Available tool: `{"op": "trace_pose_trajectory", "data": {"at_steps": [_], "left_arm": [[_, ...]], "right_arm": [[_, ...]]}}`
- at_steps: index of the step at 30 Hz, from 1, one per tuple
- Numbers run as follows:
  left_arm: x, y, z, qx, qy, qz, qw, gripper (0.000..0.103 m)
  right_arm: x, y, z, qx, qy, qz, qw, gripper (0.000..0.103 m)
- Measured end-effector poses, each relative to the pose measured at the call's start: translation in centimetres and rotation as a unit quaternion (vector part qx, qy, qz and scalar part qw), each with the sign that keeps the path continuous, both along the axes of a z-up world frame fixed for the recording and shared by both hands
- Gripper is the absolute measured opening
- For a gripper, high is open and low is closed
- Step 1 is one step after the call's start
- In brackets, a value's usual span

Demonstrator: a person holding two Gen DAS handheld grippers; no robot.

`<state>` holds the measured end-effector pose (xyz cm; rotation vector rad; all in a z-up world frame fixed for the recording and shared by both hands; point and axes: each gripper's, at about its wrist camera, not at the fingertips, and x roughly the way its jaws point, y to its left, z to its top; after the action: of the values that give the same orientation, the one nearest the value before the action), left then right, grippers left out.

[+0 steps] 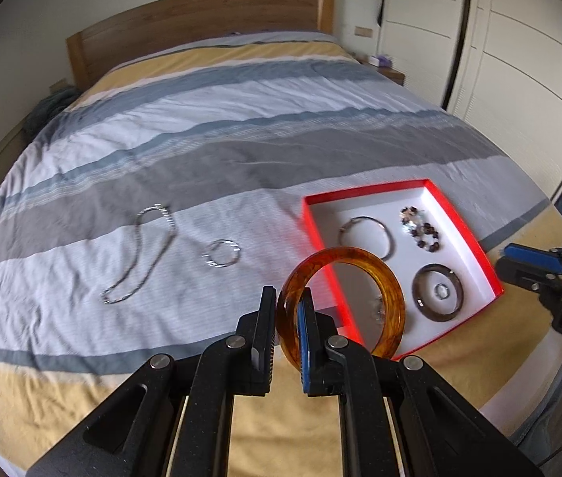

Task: Organize jewelry
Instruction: 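Carry the amber bangle and silver ring into the red box and release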

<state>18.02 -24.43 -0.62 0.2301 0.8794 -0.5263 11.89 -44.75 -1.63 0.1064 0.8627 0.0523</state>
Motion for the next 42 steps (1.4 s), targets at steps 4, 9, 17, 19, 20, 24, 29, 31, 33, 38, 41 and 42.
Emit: {"op": "trace_pose_trajectory", "data": {"at_steps": [4, 9, 17, 19, 20, 24, 29, 31, 33, 38, 41, 42], "left_arm": [[0.6, -3.0, -1.4, 0.006, 0.009, -0.021, 0.9997, 0.010], [1.7, -6.9, -3.3, 0.023, 0.017, -0.039, 0.9988, 0.010], [4.3, -11.5, -6.5, 0.063, 0.025, -0.049, 0.9965, 0.010], [5.0, -12.0, -7.3, 0.074, 0.024, -0.045, 0.9960, 0.010], [5.3, -12.1, -7.6, 0.077, 0.025, -0.043, 0.9958, 0.010], [6.3, -12.3, -8.8, 0.087, 0.030, -0.035, 0.9952, 0.010], [7.0, -12.3, -9.8, 0.091, 0.038, -0.030, 0.9947, 0.010], [7.0, -12.5, -10.1, 0.098, 0.035, -0.030, 0.9942, 0.010], [7.0, -12.7, -10.3, 0.103, 0.032, -0.029, 0.9938, 0.010], [7.3, -12.4, -10.2, 0.097, 0.034, -0.020, 0.9945, 0.012], [7.2, -12.4, -10.2, 0.093, 0.037, -0.018, 0.9948, 0.012], [7.2, -12.4, -10.1, 0.091, 0.039, -0.019, 0.9949, 0.013]], "right_arm": [[0.9, -1.6, -1.7, 0.006, 0.013, -0.004, 1.000, 0.018], [2.6, -4.1, -3.6, 0.013, 0.026, -0.013, 1.000, 0.018], [6.6, -6.0, -5.7, 0.007, 0.043, -0.005, 0.999, 0.018], [7.6, -6.1, -6.5, 0.004, 0.052, 0.001, 0.999, 0.018], [7.9, -6.1, -6.8, 0.002, 0.055, 0.003, 0.998, 0.018], [9.2, -6.1, -8.6, -0.006, 0.075, 0.018, 0.997, 0.018], [9.8, -5.8, -10.3, -0.016, 0.093, 0.024, 0.995, 0.018], [9.9, -5.7, -10.4, -0.019, 0.092, 0.026, 0.995, 0.018], [10.0, -5.5, -10.4, -0.027, 0.093, 0.029, 0.995, 0.018], [9.8, -5.3, -10.3, -0.033, 0.095, 0.026, 0.995, 0.019], [9.7, -5.3, -10.2, -0.035, 0.097, 0.021, 0.994, 0.019], [9.6, -5.4, -10.2, -0.036, 0.099, 0.019, 0.994, 0.020]]}}
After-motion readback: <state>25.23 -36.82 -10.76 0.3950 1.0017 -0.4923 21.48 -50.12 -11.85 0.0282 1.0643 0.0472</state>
